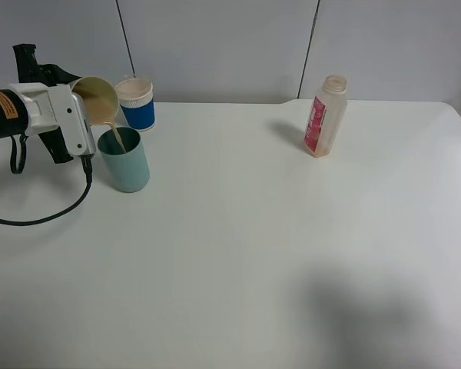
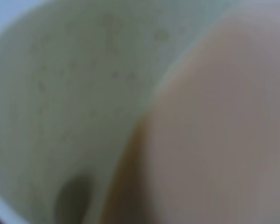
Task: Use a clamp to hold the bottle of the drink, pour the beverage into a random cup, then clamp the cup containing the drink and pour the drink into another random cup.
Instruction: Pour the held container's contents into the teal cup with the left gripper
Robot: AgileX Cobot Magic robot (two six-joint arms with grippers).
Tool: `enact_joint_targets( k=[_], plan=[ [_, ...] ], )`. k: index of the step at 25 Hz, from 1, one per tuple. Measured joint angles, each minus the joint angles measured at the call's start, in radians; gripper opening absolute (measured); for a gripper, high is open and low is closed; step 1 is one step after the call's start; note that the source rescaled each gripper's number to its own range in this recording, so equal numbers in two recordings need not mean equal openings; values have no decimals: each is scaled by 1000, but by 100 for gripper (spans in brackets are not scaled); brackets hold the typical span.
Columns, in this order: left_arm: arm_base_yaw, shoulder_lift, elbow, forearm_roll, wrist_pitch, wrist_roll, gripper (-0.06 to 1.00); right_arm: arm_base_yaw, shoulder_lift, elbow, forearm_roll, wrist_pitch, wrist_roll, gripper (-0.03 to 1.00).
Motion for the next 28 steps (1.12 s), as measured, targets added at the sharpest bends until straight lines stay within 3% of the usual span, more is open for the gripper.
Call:
enact_joint_targets(
  k=[28],
  plan=[
    [0,0,0,0,0,8,1,0,0,0,0,0,0,99]
  ],
)
